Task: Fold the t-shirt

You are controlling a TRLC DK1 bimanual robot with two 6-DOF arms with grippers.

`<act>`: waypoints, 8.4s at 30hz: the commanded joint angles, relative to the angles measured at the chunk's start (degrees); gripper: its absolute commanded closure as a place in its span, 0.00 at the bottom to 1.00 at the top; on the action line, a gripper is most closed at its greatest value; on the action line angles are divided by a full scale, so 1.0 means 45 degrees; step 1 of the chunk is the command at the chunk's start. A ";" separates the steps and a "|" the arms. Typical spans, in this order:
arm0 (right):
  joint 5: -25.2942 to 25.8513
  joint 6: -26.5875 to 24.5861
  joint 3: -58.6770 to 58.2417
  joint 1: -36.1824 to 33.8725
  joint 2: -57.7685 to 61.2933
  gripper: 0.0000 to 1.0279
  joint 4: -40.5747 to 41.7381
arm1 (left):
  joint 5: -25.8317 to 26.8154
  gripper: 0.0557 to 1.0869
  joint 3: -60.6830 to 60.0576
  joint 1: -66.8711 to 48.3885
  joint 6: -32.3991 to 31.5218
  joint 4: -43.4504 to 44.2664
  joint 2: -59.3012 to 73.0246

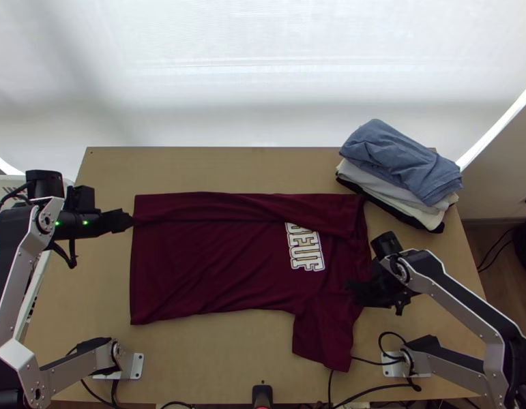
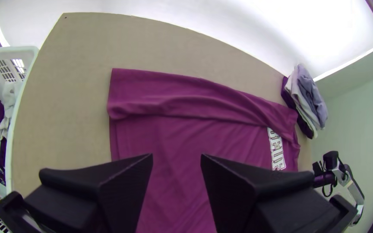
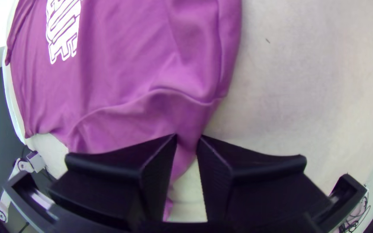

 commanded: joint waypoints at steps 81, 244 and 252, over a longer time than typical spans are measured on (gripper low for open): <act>0.0249 -0.2710 -0.0273 -0.2373 -0.1623 0.97 0.0186 | -0.5433 0.96 -0.5835 -0.0667 0.6816 -0.1842 0.1268; -0.5904 0.3657 1.1348 -0.3526 0.0662 0.04 0.2529 | 0.1129 0.96 0.4907 0.1306 0.0937 -0.0866 0.4276; -0.5904 0.3677 1.1426 -0.3487 0.0643 0.04 0.2588 | 0.0973 0.96 0.6684 -0.2562 -0.1348 -0.0944 0.4784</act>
